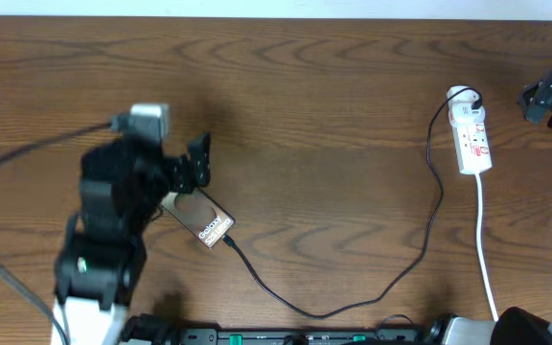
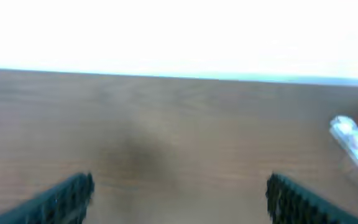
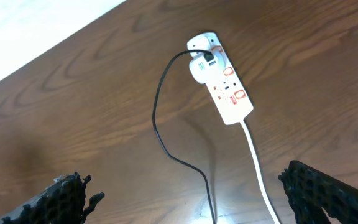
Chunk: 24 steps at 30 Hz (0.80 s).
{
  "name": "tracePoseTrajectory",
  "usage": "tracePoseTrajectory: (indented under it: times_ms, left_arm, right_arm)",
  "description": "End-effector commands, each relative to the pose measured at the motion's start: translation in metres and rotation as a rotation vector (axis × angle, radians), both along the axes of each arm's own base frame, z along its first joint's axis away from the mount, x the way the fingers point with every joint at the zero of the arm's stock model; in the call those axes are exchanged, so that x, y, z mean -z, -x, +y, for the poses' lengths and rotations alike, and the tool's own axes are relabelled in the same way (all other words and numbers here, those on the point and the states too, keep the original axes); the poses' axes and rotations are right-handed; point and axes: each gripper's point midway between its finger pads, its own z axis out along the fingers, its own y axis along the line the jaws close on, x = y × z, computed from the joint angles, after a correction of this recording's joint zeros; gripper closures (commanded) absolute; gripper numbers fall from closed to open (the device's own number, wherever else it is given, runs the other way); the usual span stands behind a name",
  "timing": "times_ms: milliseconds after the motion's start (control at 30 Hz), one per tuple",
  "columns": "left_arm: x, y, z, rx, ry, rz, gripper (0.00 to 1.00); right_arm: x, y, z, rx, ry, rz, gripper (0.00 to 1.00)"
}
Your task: Plug charger to phone and switch on socket
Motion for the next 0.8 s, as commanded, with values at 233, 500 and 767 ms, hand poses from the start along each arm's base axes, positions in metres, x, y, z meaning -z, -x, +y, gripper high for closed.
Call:
tracePoseTrajectory:
  times_ms: [233,500,767]
  left_arm:
    - [0.005,0.057,0.041,-0.132,0.054,-0.541,0.09]
    - [0.052,0.065,0.049,-0.128,0.041,-0.548,0.09]
    - [0.096,0.065,0.060,-0.179,0.034,-0.381,0.09]
  right_arm:
    - [-0.005,0.001,0.005,-0.007,-0.006,-0.016,0.01]
    - [-0.005,0.001,0.005,-0.007,-0.006,-0.016,0.01]
    - [-0.005,0.001,0.005,-0.007,-0.006,-0.016,0.01]
